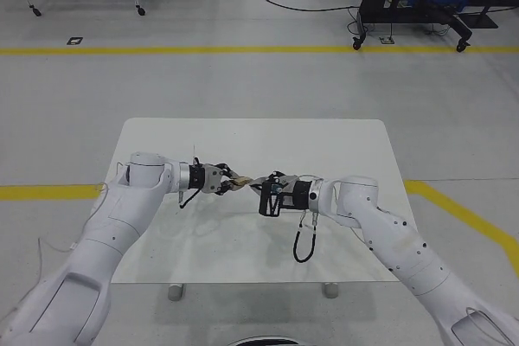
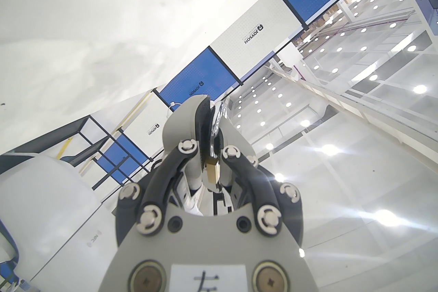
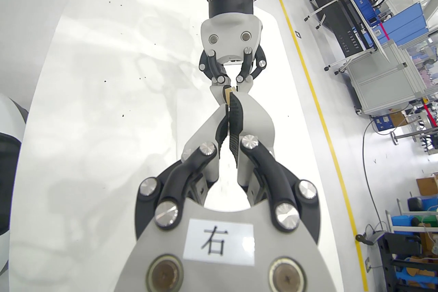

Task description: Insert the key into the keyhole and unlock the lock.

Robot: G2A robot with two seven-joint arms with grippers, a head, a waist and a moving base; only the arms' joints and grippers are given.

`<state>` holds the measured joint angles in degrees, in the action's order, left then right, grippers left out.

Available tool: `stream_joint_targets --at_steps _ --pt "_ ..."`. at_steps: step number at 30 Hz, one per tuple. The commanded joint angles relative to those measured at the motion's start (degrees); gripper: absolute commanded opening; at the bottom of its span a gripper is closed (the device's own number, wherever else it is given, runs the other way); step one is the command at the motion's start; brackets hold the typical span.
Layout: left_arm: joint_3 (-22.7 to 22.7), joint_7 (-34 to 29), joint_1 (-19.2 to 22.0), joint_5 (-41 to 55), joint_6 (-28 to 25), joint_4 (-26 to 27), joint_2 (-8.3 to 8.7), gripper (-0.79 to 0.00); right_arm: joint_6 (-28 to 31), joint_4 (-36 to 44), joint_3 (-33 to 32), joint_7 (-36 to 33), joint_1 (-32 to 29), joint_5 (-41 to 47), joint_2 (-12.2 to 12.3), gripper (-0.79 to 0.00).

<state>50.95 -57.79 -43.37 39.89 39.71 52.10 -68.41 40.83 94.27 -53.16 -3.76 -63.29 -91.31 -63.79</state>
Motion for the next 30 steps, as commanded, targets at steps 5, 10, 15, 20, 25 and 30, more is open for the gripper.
stream_joint_targets --at_steps 5,10,15,20,25,30 --pt "-0.6 -0.2 0.2 -0.5 0.0 0.0 -0.11 -0.785 0.2 0.6 0.2 -0.9 -0.3 -0.6 0.0 -0.785" --pt "-0.8 -0.4 0.2 -0.6 -0.3 -0.1 -0.14 -0.785 0.0 1.0 0.5 -1.9 0.0 -0.4 -0.2 -0.785" --pt "-0.6 -0.8 0.2 -0.7 -0.6 -0.6 0.01 -0.785 -0.2 0.8 1.0 -3.2 0.4 -0.5 -0.4 -0.785" --pt "-0.4 -1.1 0.0 -0.4 -0.8 -0.6 0.11 -0.785 -0.6 0.2 1.6 -3.8 0.9 -0.2 -0.7 -0.785" --pt "-0.4 -1.1 0.0 -0.6 -0.7 -0.5 0.17 -0.785 -0.8 0.6 1.6 -3.7 0.9 -0.2 -0.8 -0.785" --pt "-0.4 -1.2 -0.1 -0.7 -0.7 -0.4 0.24 -0.785 -0.9 0.6 1.4 -4.1 0.8 -0.3 -0.8 -0.785"
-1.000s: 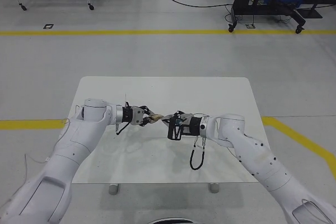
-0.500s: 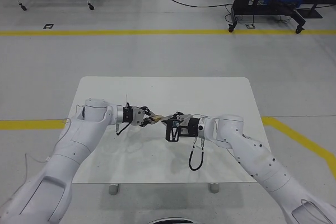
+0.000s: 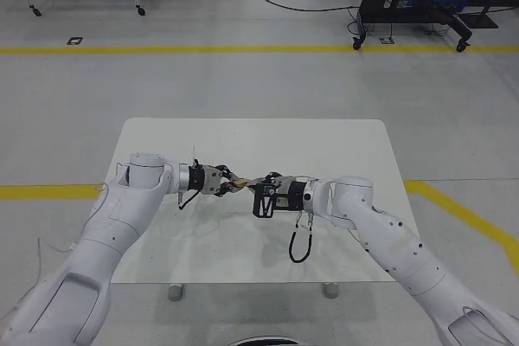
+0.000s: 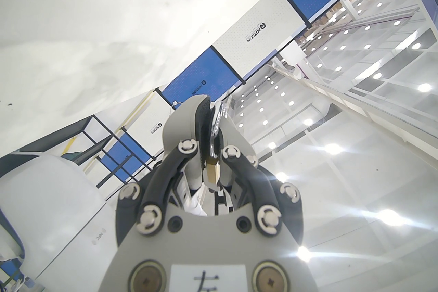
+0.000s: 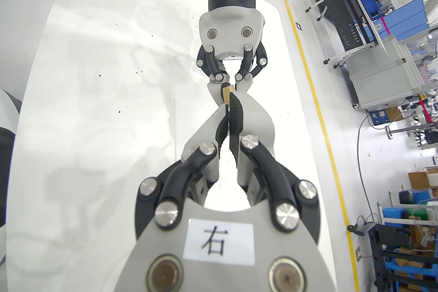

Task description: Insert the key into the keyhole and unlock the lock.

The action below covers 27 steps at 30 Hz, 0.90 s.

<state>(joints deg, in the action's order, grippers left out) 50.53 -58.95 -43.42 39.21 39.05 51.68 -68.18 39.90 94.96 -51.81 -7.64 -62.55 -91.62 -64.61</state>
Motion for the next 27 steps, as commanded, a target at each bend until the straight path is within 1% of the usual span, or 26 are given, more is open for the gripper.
stream_joint_targets --at_steps 1,27 --pt "0.0 -0.1 -0.1 -0.1 -0.1 0.0 0.04 -0.785 0.0 -0.1 0.1 -0.3 0.1 -0.1 -0.1 -0.785" --pt "-0.6 -3.1 0.3 0.2 0.1 -0.9 0.21 -0.785 -0.1 -0.5 0.6 -1.2 0.5 -0.7 -0.6 -0.785"
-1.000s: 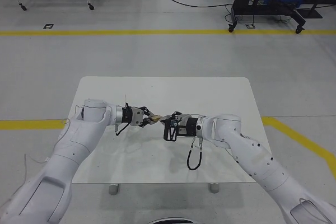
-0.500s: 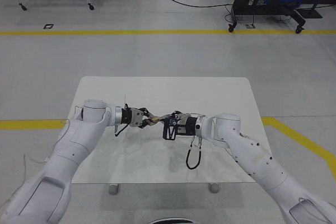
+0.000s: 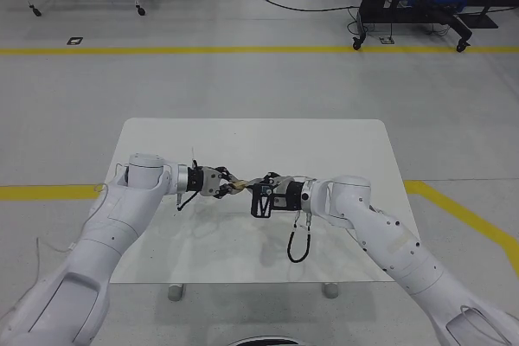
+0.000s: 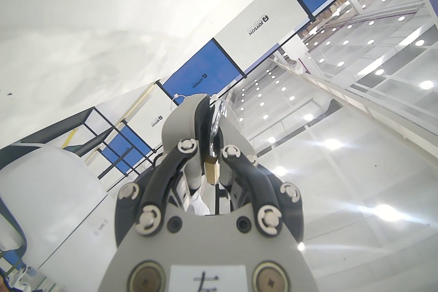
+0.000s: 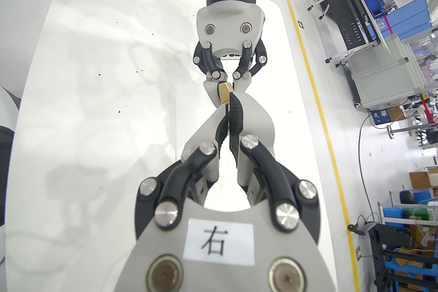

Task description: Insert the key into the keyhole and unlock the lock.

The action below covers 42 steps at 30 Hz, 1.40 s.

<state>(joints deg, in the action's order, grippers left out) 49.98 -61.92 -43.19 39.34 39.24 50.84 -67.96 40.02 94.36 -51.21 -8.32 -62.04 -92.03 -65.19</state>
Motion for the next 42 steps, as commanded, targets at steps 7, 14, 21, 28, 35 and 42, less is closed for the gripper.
stream_joint_targets --at_steps 7,14,21,28,35,42 --pt "-0.3 -0.9 0.2 0.0 -0.4 -0.4 0.01 -0.785 -0.8 0.3 0.8 -2.5 0.2 -0.4 -0.3 -0.785" --pt "-0.4 -0.9 0.0 -0.3 -0.5 -0.3 0.10 -0.785 -0.9 0.4 1.5 -3.4 0.7 -0.6 -0.7 -0.785" --pt "-0.4 -0.4 -0.1 -0.2 -0.5 -0.2 0.15 -0.785 -1.7 1.6 1.8 -4.8 0.4 -1.4 -0.9 -0.785" --pt "0.2 2.1 -0.4 0.0 -1.8 -0.2 0.14 -0.785 -2.8 4.6 -0.1 -4.9 -2.0 -1.9 -0.4 -0.785" --pt "0.2 2.1 -0.4 0.0 -1.8 -0.2 0.14 -0.785 -3.0 5.0 -0.4 -4.9 -2.3 -1.8 -0.3 -0.785" --pt "1.3 2.2 -2.7 3.6 -3.9 1.4 0.01 -0.785 -5.1 6.9 0.2 -9.1 -3.3 -5.8 -0.3 -0.785"
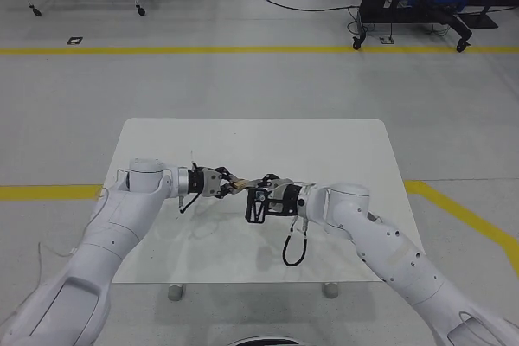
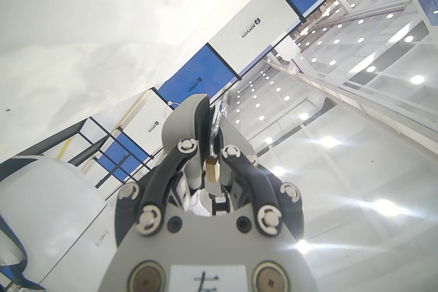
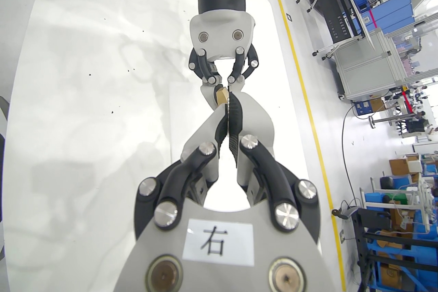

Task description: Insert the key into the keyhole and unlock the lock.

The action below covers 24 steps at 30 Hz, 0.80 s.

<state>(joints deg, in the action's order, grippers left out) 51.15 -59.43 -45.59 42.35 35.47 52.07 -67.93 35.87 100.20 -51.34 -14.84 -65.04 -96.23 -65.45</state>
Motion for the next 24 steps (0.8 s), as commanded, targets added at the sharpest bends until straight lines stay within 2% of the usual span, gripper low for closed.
stream_joint_targets --at_steps 1,10,24 --pt "0.1 -0.4 -0.4 0.8 0.0 0.3 -0.06 -0.785 -0.8 2.5 0.8 -3.4 -0.6 -2.3 -0.1 -0.785" --pt "0.0 2.1 -0.3 0.6 0.1 1.3 -0.27 -0.785 1.4 7.3 0.4 -7.0 -2.5 -6.9 0.5 -0.785" --pt "0.2 2.2 -0.1 -1.6 0.9 2.6 0.16 -0.785 2.2 5.4 2.2 -9.6 -0.7 -8.0 -0.4 -0.785"
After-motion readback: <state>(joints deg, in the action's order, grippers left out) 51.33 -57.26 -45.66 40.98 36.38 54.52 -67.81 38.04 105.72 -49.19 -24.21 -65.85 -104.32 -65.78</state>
